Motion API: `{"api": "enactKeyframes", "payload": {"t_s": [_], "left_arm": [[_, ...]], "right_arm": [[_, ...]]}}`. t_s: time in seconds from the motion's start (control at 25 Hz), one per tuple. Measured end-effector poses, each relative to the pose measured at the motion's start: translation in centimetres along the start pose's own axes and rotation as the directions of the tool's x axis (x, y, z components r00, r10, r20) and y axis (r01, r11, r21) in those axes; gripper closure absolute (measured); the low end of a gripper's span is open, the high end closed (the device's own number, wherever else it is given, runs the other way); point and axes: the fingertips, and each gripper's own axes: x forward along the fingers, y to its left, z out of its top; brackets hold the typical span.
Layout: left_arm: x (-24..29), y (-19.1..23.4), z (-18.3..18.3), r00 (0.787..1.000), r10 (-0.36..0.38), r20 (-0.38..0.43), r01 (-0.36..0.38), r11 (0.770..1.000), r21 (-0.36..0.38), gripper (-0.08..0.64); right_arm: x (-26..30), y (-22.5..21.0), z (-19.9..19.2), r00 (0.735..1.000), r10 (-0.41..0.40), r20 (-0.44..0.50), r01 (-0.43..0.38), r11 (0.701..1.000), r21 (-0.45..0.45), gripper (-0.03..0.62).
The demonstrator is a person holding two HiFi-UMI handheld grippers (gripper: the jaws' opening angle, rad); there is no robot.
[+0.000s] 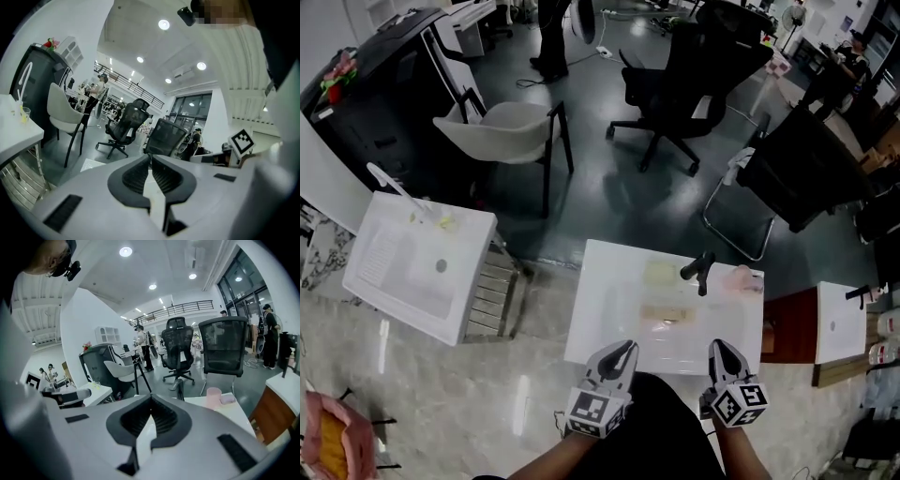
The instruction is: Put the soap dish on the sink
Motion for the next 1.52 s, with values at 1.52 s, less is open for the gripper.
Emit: {"api": "enactKeyframes", "payload": {"t_s": [1.52], "left_arm": [[-1.2,-29.7,-11.0,0.990,0.125,0.069,-0.136,0.975,0.177,0.537]], "right_arm": [[-27.1,-18.6,-4.2,0.969,0.069,0.238,-0.006,0.967,-0.255,0.595]]}}
